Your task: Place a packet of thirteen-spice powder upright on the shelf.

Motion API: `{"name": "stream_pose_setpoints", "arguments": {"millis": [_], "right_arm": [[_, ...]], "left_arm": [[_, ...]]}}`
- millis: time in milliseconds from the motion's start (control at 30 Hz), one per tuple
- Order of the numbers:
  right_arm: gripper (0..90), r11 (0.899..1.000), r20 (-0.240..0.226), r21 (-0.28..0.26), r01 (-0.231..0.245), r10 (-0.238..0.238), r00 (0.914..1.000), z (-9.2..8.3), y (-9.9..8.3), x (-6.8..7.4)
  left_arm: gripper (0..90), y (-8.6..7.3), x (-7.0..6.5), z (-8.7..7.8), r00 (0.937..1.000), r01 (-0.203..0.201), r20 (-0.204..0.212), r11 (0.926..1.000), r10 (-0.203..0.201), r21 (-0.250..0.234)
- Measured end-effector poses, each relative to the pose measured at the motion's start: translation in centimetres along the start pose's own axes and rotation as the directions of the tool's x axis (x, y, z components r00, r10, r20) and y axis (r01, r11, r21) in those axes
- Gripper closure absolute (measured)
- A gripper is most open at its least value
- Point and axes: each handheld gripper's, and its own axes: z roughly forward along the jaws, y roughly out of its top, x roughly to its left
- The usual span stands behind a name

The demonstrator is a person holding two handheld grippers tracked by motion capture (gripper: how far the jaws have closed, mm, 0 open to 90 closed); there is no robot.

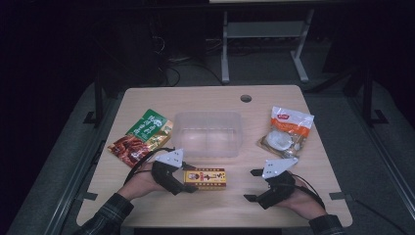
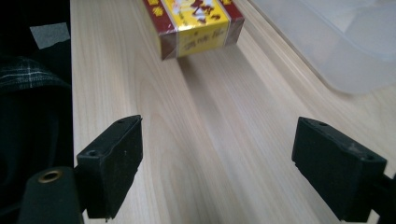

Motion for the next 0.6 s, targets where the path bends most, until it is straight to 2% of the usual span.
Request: {"name": "stream_pose_setpoints", "arguments": {"millis": [100,233,367,433,600], "right_arm": [[14.6,1.000,0.055,-0.014,-0.023,0.023,0.9982,-0.4,-0.9,0.1],[14.6,0.998,0.089,-0.022,-0.054,0.056,0.9944,-0.6,-1.5,0.2],[14.5,0.999,0.101,-0.019,-0.051,0.052,0.9935,-0.7,-2.1,0.4],[14.2,0.998,0.101,-0.018,-0.064,0.066,0.9927,-0.8,-2.4,0.5],[14.0,0.998,0.104,-0.031,-0.056,0.059,0.9929,-1.0,-2.6,0.6]], "left_arm": [[31.5,0.4,0.2,0.0,1.0000,0.007,-0.006,1.0000,-0.007,-0.001],[31.5,1.0,0.8,-0.1,0.9997,0.005,-0.026,1.0000,-0.005,0.008],[31.5,1.7,1.5,-0.4,0.9991,0.013,-0.041,0.9998,-0.013,-0.012],[31.5,2.2,1.9,-0.5,0.9987,0.008,-0.050,0.9999,-0.009,-0.007],[31.5,3.3,2.7,-0.8,0.9982,0.000,-0.060,0.9999,0.000,-0.011]]}}
